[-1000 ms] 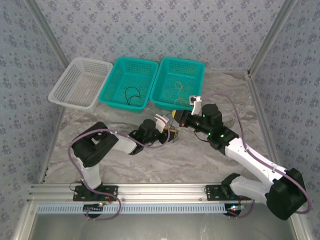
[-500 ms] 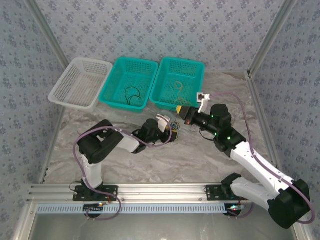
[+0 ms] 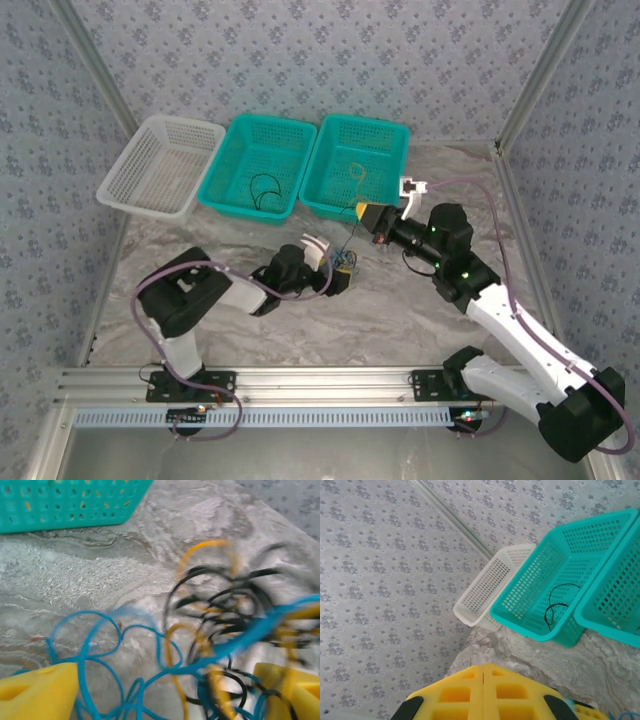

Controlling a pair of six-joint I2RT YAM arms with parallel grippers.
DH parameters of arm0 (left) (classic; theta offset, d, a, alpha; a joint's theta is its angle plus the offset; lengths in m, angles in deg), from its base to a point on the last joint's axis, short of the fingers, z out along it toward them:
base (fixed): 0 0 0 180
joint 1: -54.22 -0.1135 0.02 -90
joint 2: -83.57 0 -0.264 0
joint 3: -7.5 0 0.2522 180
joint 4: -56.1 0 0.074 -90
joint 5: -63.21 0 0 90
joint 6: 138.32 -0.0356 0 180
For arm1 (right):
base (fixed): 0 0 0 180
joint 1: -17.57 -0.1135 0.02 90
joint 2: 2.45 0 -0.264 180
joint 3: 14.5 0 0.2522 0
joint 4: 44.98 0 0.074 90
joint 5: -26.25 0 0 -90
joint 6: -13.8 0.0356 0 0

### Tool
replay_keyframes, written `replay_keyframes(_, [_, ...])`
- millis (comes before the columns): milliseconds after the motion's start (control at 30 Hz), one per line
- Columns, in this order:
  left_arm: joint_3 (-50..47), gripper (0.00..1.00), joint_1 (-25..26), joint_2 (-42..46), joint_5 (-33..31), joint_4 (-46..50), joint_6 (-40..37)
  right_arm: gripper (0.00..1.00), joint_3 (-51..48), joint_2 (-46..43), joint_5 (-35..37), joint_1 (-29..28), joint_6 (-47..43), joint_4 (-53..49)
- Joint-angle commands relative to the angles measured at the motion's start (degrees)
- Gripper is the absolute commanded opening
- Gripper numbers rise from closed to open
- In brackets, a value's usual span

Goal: Untangle the cables

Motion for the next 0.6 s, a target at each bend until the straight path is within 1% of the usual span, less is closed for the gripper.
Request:
replay_keyframes(0, [-1.5, 0.94, -0.6, 8.0, 4.6, -0.7, -1.5, 0.00, 1.7, 1.2, 2.3, -0.2, -0.6, -2.4])
replay_keyframes(100, [-1.2, 0.98, -0.5, 13.2, 6.9, 4.9, -3.8, 0.00, 2.3, 2.7, 0.9, -0.3, -0.6, -2.4])
replay_keyframes(167, [-0.5, 0.99, -0.5, 15.8, 7.2, 6.9, -6.0, 0.00, 2.9, 3.8, -0.3, -0.6, -0.8, -2.5])
replay_keyframes(267, [2.3, 0.97, -0.5, 16.7, 7.0, 9.8, -9.4, 0.00, 3.6, 4.9, -1.4, -1.2, -0.9, -2.2])
replay_keyframes(400, [6.4, 0.88, -0.5, 14.4, 6.9, 11.1, -12.8, 0.00, 4.1, 5.5, -1.8, -1.8, -0.8, -2.0])
replay_keyframes(533, [9.3, 0.77, -0.6, 11.3, 3.6, 10.6, -13.1, 0.00, 4.3, 5.6, -2.0, -2.3, -0.8, -2.2])
replay_keyframes(567, [9.7, 0.72, -0.6, 10.7, 2.7, 9.8, -12.5, 0.00, 4.2, 5.6, -2.0, -2.5, -0.9, -2.2])
